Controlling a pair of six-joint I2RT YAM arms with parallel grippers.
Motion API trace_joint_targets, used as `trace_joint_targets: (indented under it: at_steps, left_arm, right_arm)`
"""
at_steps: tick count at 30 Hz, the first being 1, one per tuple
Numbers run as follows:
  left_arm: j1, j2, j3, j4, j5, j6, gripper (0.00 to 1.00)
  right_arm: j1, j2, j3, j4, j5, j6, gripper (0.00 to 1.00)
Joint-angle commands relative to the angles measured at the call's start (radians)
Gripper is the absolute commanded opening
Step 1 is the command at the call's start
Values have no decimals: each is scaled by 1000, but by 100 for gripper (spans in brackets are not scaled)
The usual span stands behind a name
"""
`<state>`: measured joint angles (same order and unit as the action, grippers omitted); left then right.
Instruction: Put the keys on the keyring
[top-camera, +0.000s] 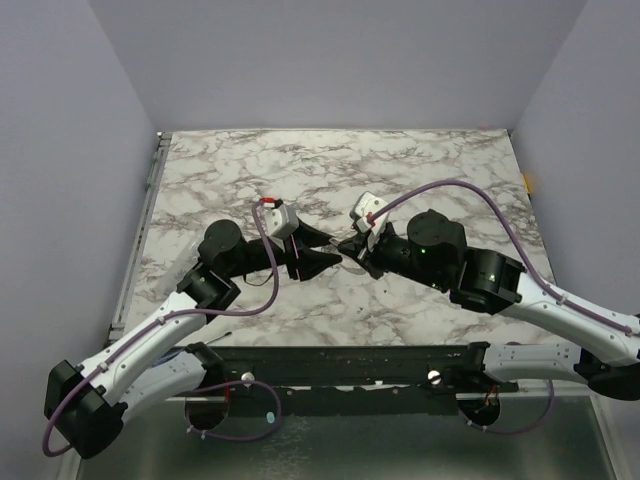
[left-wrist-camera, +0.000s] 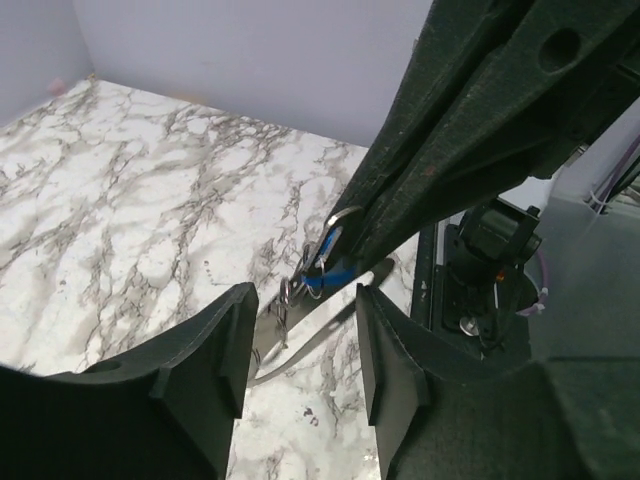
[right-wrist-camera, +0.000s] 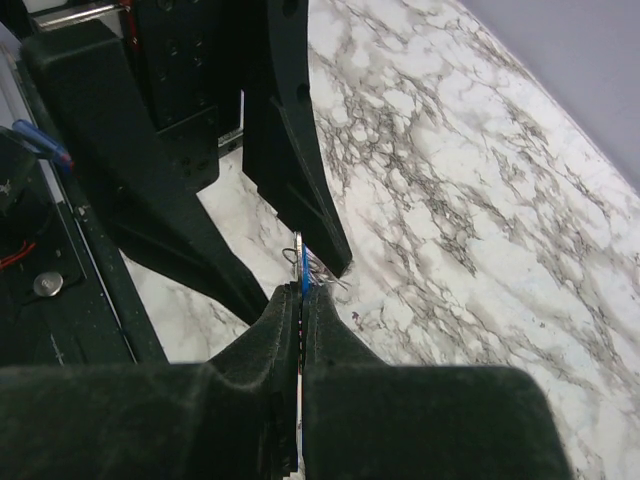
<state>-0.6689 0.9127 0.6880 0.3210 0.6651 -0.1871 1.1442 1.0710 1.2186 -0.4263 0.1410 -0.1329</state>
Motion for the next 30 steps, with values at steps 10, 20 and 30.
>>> trace_joint_targets:
  at_steps: [10,20,30]
  left_arm:
    - [-3,-95,-6,-116,-43,159,59]
    - [-4,-28,27,-59,-13,98,52]
    - [-5,7,57,-9,-10,92,45]
  right_arm:
    - [1,-28,50,-42,13,-19,1]
    - [0,-29,52,-43,-7,-7,1]
    - [0,-23,51,-43,-4,-13,0]
